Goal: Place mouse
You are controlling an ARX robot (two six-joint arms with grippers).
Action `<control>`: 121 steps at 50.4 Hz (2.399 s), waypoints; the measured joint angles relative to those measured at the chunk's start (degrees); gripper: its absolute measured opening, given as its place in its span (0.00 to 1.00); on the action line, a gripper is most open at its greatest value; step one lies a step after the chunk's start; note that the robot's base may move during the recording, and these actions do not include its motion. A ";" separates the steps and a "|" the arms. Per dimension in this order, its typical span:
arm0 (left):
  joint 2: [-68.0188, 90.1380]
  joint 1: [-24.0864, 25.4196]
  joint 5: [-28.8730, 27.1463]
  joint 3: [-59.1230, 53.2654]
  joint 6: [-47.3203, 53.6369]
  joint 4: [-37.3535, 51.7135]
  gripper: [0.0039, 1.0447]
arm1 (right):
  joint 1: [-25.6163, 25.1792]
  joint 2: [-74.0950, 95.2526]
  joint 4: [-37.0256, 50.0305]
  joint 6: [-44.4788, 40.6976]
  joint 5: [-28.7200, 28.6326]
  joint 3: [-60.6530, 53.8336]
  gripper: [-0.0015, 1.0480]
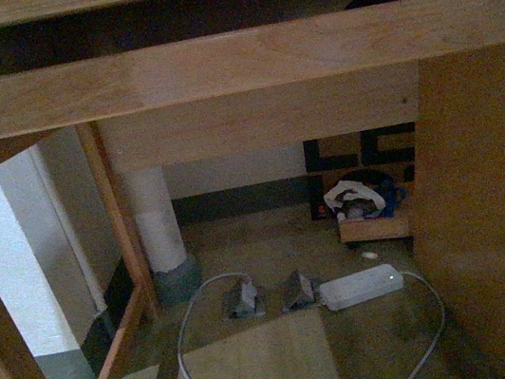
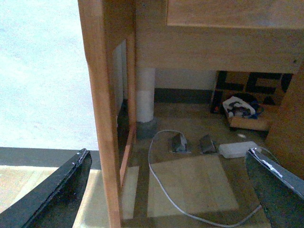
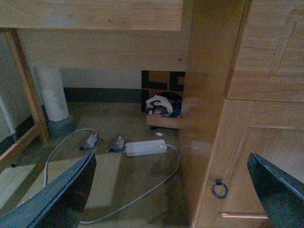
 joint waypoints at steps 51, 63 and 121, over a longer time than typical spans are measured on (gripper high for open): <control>0.00 0.00 0.02 0.00 0.17 0.07 0.94 | 0.00 0.00 0.11 -0.02 0.00 0.00 0.94; 28.83 1.70 5.05 -0.07 -14.21 31.89 0.94 | 0.00 0.00 0.09 -0.02 0.00 0.00 0.94; 112.52 -8.66 -6.29 25.53 -44.35 74.20 0.94 | 0.00 0.00 0.09 -0.02 0.00 0.00 0.94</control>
